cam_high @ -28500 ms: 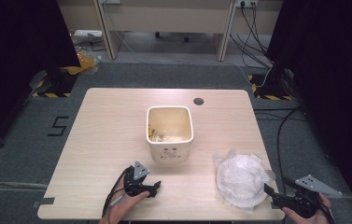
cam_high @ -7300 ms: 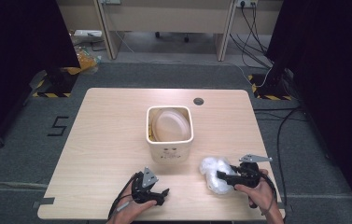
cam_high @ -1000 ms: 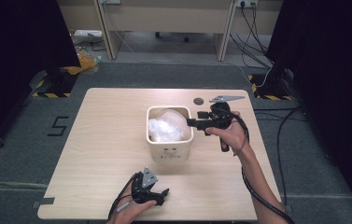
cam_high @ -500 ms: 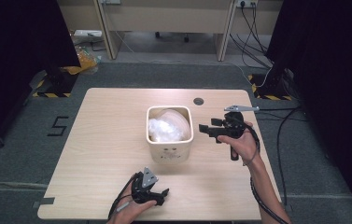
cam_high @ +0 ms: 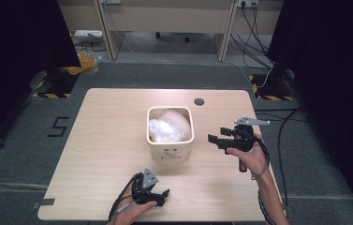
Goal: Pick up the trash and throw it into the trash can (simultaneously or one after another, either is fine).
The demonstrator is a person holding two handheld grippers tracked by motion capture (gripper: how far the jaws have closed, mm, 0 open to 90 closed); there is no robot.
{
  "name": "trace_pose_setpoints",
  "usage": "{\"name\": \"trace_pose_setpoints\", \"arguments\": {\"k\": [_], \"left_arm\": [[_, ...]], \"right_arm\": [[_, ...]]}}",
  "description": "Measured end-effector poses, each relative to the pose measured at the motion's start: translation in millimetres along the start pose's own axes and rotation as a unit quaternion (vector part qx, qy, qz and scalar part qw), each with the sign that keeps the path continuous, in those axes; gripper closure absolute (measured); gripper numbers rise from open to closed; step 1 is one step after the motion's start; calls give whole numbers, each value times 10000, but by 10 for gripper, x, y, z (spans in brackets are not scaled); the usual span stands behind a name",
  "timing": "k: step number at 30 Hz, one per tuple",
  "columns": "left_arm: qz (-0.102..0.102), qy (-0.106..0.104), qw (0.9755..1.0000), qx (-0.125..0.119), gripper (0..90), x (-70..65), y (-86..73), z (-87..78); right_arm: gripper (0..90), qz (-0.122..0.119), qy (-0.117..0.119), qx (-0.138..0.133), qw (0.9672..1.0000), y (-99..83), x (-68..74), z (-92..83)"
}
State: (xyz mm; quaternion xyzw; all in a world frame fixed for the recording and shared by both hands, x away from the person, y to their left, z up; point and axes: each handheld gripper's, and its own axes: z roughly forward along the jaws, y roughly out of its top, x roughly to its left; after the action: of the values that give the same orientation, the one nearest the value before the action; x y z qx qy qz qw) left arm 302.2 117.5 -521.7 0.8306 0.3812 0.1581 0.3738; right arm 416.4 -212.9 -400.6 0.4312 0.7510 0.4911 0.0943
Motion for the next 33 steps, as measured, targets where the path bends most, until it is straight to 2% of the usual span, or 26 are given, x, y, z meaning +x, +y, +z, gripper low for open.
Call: {"name": "trace_pose_setpoints", "arguments": {"k": [6, 10, 15, 16, 21, 27, 33], "left_arm": [[-1, 2, 10000, 0, 133, 0, 0, 0], [2, 1, 10000, 1, 133, 0, 0, 0], [0, 2, 10000, 1, 133, 0, 0, 0], [0, 2, 10000, 1, 133, 0, 0, 0], [-4, 3, 10000, -5, 133, 0, -1, 1], [-6, 4, 10000, -18, 134, 1, -2, 2], [-13, 1, 10000, -25, 134, 2, -2, 3]], "right_arm": [[275, 85, -42, -55, 9999, -178, -30, -30], [267, 212, -14, -33, 9998, -300, -44, -39], [247, 397, 8, -217, 9990, -457, -80, -60], [247, 428, -9, -169, 9989, -488, -95, -52], [247, 443, 39, -115, 9989, -632, -137, -43], [242, 509, 20, -66, 9987, -725, -143, -65], [240, 372, -20, -35, 9993, -750, -97, -62]]}}
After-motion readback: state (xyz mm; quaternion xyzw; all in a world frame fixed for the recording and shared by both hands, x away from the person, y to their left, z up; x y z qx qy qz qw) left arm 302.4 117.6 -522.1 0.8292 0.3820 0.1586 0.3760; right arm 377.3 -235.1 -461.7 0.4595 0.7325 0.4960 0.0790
